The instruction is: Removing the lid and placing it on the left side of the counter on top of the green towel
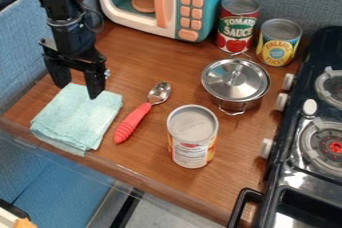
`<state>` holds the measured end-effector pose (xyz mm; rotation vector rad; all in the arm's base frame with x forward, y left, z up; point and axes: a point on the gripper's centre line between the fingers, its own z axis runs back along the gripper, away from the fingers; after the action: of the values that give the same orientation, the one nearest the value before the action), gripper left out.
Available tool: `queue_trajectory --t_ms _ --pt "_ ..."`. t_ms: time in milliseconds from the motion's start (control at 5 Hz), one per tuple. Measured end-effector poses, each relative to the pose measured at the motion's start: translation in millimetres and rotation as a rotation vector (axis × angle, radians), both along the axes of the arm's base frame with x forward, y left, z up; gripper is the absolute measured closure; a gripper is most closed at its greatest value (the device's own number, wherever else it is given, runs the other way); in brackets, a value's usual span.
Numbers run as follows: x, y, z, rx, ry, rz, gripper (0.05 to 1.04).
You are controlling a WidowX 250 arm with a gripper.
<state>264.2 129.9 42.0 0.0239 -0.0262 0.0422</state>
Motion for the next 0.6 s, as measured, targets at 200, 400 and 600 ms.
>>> queue_trajectory --t_ms 200,400,600 --pt "-2 -3 -9.7 -0.015 0.034 -0.002 0.083" --pt "19 -40 -3.4 -0.013 0.027 -0.086 0.083" --pt "44 -75 9.1 0.005 -0.015 -0.149 0.083"
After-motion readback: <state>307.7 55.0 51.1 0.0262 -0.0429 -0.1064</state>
